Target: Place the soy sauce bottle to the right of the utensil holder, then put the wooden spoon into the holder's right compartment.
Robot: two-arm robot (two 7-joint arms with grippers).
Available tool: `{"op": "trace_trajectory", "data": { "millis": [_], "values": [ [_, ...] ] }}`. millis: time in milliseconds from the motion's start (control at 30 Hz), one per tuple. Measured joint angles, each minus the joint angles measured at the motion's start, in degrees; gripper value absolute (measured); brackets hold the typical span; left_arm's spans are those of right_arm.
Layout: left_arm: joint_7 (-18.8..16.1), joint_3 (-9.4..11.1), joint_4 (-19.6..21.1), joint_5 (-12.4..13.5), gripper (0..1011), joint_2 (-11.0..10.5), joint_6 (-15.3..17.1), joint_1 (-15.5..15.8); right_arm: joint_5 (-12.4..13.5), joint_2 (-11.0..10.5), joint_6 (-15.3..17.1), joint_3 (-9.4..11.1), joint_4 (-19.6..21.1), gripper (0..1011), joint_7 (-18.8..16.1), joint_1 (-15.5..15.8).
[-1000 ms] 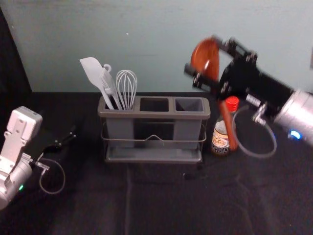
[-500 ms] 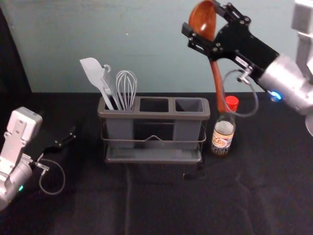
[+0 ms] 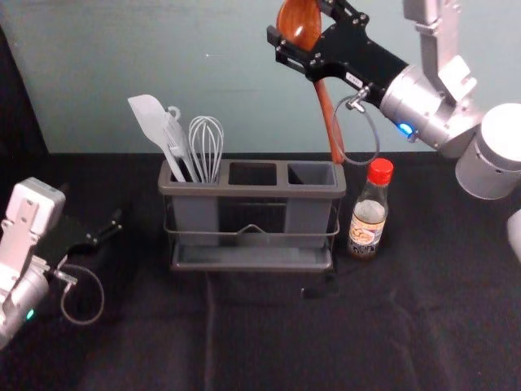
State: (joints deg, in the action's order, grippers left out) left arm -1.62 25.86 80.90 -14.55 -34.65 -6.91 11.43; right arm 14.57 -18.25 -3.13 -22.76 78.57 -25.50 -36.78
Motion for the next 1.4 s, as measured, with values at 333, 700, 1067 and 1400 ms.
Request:
{"op": "trace_trajectory", "data": {
  "millis": [333, 700, 1067, 1400],
  "values": [
    [0.00, 0.00, 0.00, 0.00, 1011, 0.00, 0.00, 0.00, -1.59, 3.26, -1.99, -2.05, -7.10, 839, -0.66, -3.26],
    [0.00, 0.00, 0.00, 0.00, 1011, 0.00, 0.00, 0.00, -2.67, 5.59, -3.65, -3.21, -11.73, 839, -1.51, -5.13],
    [0.00, 0.00, 0.00, 0.00, 1012, 0.00, 0.00, 0.00, -1.24, 5.46, -3.99, -2.31, -11.07, 840, -2.27, -3.12],
    [0.00, 0.00, 0.00, 0.00, 1011, 0.00, 0.00, 0.00, 2.66, 1.49, -1.53, -1.28, -3.07, 839, -4.84, 2.23]
  ]
}}
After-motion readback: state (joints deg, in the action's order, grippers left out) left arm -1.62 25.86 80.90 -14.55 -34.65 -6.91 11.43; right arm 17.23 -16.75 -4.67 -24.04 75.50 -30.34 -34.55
